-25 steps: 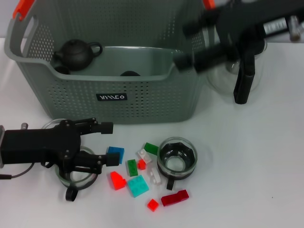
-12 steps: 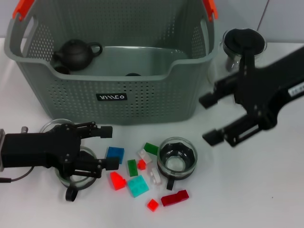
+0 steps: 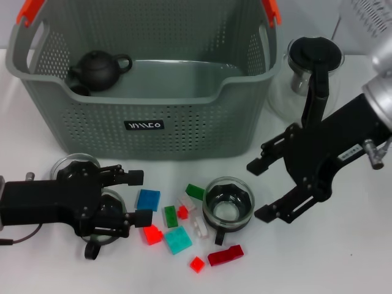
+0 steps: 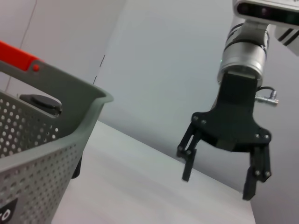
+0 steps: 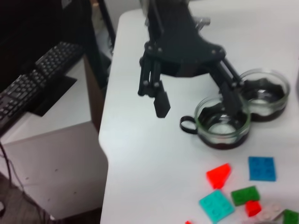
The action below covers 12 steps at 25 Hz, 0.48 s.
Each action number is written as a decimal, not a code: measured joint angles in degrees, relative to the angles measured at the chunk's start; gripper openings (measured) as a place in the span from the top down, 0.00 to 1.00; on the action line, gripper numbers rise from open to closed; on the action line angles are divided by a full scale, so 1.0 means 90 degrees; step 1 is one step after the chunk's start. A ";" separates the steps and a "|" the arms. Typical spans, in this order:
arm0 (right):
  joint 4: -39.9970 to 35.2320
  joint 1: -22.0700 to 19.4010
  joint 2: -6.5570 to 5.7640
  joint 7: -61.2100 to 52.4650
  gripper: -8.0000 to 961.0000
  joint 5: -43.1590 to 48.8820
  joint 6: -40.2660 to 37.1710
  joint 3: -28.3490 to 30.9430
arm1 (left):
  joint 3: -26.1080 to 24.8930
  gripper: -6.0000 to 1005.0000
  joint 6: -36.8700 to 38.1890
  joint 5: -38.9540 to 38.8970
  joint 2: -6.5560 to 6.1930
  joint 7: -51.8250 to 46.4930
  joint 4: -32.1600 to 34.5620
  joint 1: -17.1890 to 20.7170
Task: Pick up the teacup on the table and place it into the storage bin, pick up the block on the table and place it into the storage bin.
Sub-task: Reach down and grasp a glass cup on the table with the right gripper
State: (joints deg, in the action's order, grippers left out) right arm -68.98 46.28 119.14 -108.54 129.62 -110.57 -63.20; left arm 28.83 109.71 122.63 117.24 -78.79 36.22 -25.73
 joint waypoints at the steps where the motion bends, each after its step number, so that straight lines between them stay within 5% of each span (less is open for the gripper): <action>1: 0.0152 0.0061 0.0007 0.0062 0.11 0.0057 0.0043 -0.0021 | 0.0010 0.05 0.0002 0.0011 0.0003 0.0000 0.0000 0.0006; 12: 0.0781 0.0282 0.0073 0.0543 0.11 0.0543 0.0600 -0.0717 | 0.0006 0.05 0.0025 0.0205 0.0074 -0.0003 0.0015 0.0154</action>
State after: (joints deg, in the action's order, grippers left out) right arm -61.95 48.81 119.79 -103.66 134.51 -105.17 -69.65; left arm 28.88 109.93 124.47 117.91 -78.82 36.35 -24.34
